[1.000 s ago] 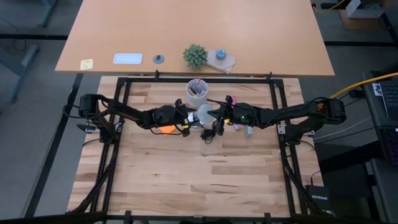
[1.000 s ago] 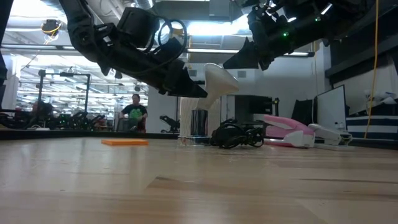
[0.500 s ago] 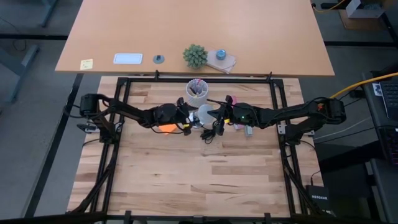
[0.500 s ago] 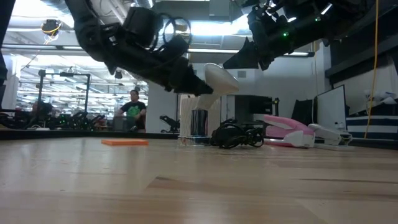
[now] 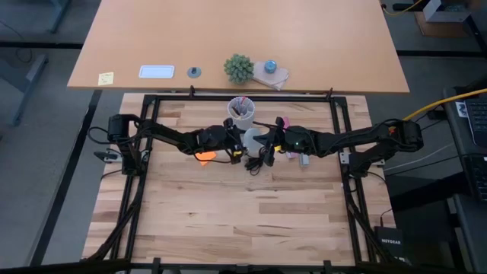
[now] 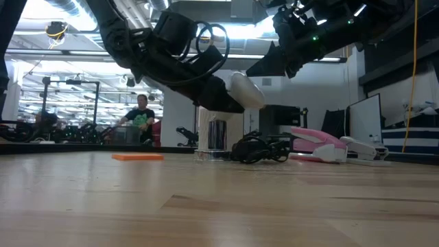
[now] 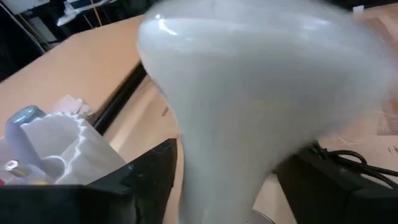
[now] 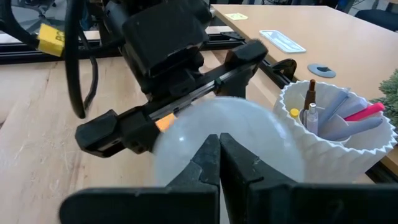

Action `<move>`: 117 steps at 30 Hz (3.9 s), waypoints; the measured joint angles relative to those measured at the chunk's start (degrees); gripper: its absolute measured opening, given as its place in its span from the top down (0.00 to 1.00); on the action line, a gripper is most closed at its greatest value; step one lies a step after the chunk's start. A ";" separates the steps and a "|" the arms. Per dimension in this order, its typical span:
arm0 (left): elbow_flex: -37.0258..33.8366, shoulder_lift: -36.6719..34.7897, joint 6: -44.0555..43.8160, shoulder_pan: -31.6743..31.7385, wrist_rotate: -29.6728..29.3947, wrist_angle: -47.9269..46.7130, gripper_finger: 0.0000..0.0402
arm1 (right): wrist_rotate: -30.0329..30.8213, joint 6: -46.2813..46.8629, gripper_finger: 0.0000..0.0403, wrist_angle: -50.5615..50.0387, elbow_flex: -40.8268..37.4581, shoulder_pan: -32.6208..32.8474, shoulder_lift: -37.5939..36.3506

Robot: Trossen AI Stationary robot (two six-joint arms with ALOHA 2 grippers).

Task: Screw lightbulb
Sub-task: Remove the lightbulb from the lamp, then return to Home Position

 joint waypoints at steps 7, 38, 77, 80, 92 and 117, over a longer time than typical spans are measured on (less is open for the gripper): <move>0.00 -0.02 0.26 -0.09 -0.47 -0.02 0.55 | 0.04 -0.02 0.99 0.30 0.00 0.00 0.00; 2.89 -14.27 -15.83 -0.18 -13.60 -28.60 0.58 | 0.77 -0.15 0.99 -19.19 0.00 0.02 -18.81; -4.44 -6.63 -37.49 0.89 -13.58 -40.48 0.37 | 0.68 -0.02 0.99 -19.17 -0.02 0.02 -17.70; -4.33 -8.17 -37.58 0.89 -13.56 -40.61 0.36 | 0.68 -0.02 0.99 -19.17 -0.02 0.02 -17.70; -4.24 -19.13 -37.28 0.85 -13.56 -40.73 0.37 | 0.66 -0.02 0.99 -19.17 0.00 0.02 -17.70; -4.22 -37.76 -26.06 -9.88 -13.52 -53.20 0.81 | 0.63 -0.02 0.99 -19.19 0.02 0.02 -17.70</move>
